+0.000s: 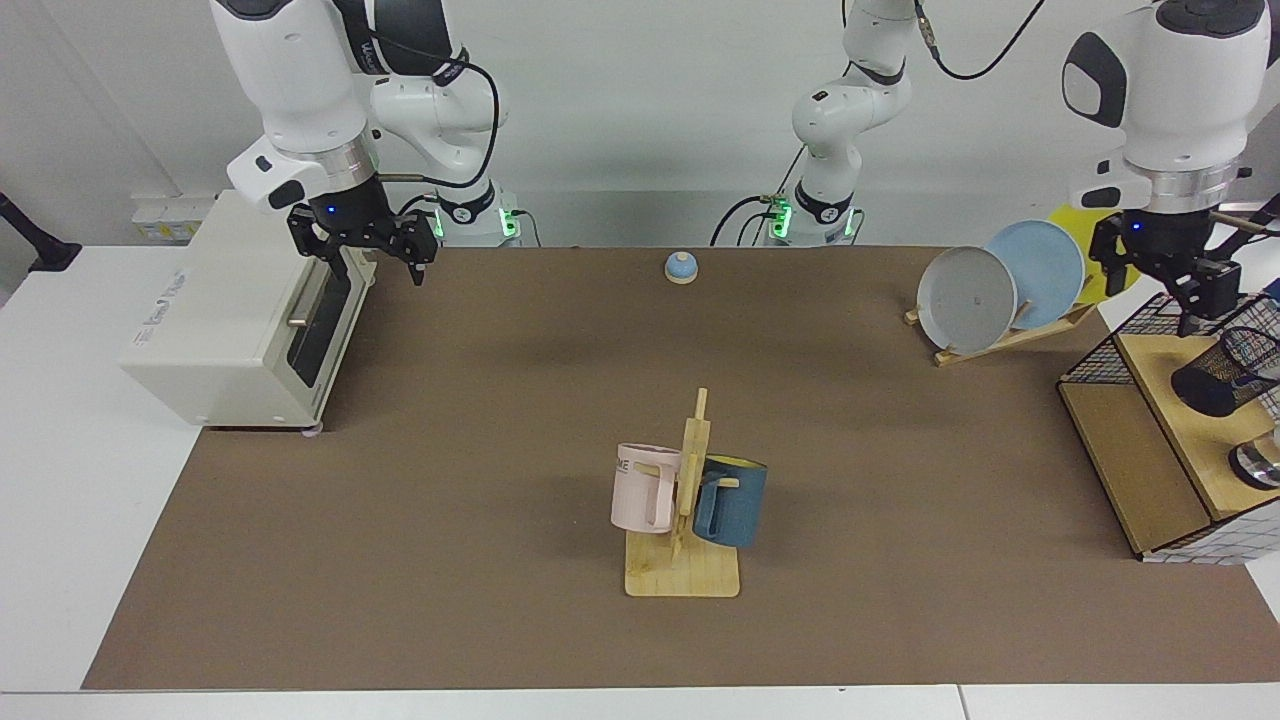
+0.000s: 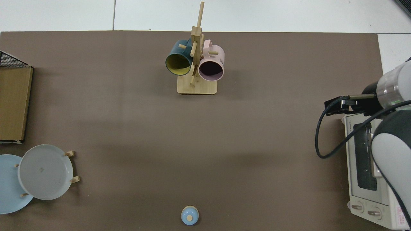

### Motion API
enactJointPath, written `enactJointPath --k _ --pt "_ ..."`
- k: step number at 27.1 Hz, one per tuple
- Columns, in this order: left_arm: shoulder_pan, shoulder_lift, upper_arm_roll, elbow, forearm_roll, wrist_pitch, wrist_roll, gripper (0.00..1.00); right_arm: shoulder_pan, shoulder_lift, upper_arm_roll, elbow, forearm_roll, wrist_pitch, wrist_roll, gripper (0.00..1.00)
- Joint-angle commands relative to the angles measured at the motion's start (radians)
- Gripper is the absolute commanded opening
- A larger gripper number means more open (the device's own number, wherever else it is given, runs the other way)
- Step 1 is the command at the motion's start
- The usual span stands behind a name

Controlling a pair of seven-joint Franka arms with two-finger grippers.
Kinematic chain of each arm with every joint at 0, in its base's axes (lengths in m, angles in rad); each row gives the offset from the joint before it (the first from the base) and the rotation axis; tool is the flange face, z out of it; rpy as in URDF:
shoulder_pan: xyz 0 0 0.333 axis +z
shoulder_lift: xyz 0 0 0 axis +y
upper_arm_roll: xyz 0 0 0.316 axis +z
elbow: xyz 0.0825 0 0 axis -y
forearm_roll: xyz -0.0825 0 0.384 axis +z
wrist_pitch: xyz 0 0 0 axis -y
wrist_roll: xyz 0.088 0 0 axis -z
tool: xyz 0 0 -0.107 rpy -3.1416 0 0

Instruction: Put markers into pen holder

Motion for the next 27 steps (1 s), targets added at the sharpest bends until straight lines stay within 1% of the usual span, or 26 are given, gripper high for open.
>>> enactJointPath --k 1,6,11,16,20,23,27 --pt "-0.019 -0.018 -0.007 -0.005 -0.106 -0.064 -0.297 1.0 -0.019 -0.019 0.011 -0.028 0.018 0.027 0.008 1.0" --pt "-0.055 -0.023 -0.029 -0.006 -0.162 -0.116 -0.566 1.0 -0.019 -0.019 0.011 -0.028 0.018 0.027 0.008 1.0" --pt "-0.098 -0.027 -0.033 -0.006 -0.235 -0.154 -0.931 1.0 -0.019 -0.019 0.011 -0.028 0.018 0.025 0.008 1.0" --pt "-0.13 -0.032 -0.039 -0.011 -0.277 -0.171 -1.141 1.0 -0.019 -0.019 0.011 -0.028 0.018 0.027 0.008 1.0" --pt "-0.131 -0.034 -0.038 -0.006 -0.33 -0.171 -1.252 1.0 -0.019 -0.019 0.011 -0.028 0.018 0.027 0.008 1.0" --pt "-0.131 -0.046 -0.038 -0.005 -0.354 -0.182 -1.259 1.0 -0.019 -0.019 0.013 -0.028 0.018 0.027 0.008 1.0" --pt "-0.131 -0.055 -0.038 -0.005 -0.355 -0.199 -1.26 1.0 -0.019 -0.019 0.011 -0.028 0.018 0.027 0.008 1.0"
